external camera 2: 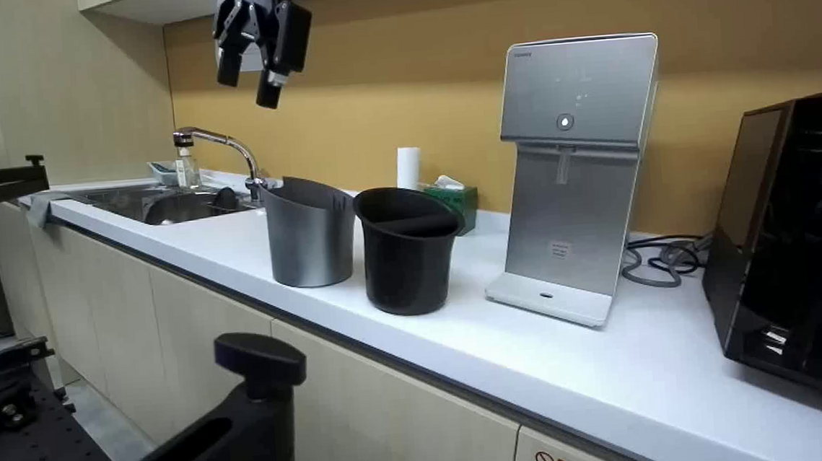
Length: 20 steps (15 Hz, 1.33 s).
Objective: Put the black bin in the grey bin
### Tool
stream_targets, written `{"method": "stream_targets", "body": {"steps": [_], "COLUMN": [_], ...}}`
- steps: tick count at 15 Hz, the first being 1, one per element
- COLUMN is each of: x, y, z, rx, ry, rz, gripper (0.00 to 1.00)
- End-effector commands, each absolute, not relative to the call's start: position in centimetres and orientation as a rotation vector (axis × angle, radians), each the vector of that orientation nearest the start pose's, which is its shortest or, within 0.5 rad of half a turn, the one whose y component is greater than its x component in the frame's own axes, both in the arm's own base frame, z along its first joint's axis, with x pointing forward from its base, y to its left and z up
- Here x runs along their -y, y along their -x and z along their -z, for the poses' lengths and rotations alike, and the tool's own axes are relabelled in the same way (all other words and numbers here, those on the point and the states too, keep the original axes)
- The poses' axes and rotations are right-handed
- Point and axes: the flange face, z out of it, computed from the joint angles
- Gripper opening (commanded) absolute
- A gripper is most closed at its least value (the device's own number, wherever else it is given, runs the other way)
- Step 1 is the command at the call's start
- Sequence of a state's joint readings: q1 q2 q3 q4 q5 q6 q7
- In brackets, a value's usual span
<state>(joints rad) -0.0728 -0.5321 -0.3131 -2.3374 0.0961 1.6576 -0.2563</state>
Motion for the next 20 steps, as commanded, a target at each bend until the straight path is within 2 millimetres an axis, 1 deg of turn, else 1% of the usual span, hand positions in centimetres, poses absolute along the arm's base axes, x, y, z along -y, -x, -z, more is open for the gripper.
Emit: {"method": "stream_targets", "body": {"steps": [1,12,14,16,20], "x": [14.6,14.6,14.5,14.4,13.5], "y": [-35.1,-35.1,-35.7,-37.0,-39.8], "z": [-51.1,-51.1,-51.2,-51.2,-50.1], "rx": [-0.130,-0.129,-0.158,-0.191,-0.273], "ry": [2.845,2.846,2.888,2.929,3.002], "rz": [-0.127,-0.126,-0.038,0.103,0.375], "gripper": [1.00,1.00,1.00,1.00,1.00]}}
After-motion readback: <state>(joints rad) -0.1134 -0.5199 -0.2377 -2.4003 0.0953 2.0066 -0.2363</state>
